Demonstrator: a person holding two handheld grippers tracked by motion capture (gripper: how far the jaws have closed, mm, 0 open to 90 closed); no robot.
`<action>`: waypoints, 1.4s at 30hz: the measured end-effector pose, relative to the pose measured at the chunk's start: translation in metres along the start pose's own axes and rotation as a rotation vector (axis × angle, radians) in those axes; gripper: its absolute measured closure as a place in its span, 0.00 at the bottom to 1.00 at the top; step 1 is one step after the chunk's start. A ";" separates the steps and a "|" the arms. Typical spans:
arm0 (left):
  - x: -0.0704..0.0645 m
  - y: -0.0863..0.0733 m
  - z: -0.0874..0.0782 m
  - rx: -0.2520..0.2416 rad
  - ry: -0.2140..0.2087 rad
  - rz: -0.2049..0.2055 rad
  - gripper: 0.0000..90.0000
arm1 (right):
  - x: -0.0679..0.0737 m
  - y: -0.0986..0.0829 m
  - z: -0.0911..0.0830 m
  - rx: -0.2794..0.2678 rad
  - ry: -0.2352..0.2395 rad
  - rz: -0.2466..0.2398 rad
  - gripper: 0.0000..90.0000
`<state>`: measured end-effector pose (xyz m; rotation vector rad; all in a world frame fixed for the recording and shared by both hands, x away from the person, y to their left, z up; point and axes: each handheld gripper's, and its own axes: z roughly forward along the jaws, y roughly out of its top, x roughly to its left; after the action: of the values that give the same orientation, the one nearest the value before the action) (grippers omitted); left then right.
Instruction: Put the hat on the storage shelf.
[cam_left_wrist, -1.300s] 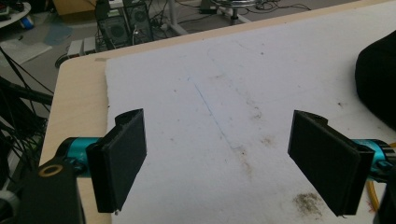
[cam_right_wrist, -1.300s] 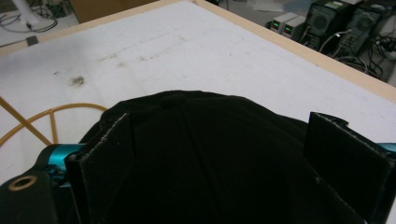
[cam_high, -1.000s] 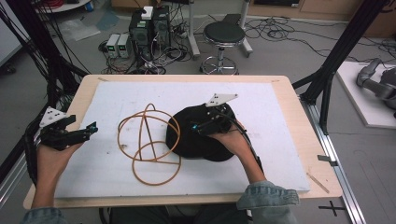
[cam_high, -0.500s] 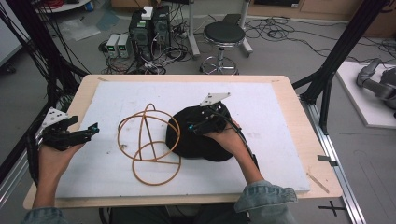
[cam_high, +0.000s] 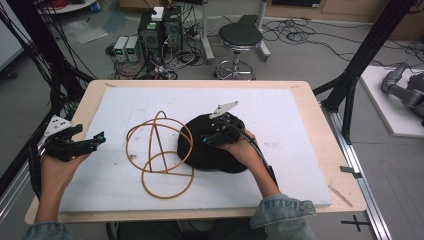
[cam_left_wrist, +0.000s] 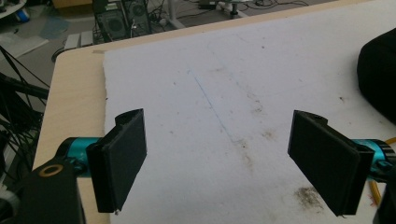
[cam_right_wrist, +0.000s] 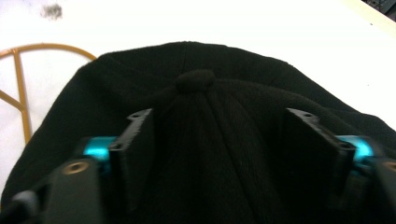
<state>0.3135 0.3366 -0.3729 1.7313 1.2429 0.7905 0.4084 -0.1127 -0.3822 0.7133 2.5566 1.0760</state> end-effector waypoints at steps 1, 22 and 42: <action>0.000 0.000 0.000 0.000 0.000 0.000 0.22 | 0.000 0.000 0.000 0.000 0.000 0.000 0.32; 0.000 0.001 -0.002 -0.010 0.002 -0.004 0.22 | 0.001 0.000 -0.012 -0.062 -0.014 0.035 0.91; 0.002 0.004 -0.006 -0.025 0.004 -0.007 0.22 | -0.010 0.006 -0.066 -0.283 -0.096 0.079 0.93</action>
<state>0.3113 0.3394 -0.3665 1.7051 1.2359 0.8030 0.3906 -0.1533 -0.3324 0.7740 2.2503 1.3592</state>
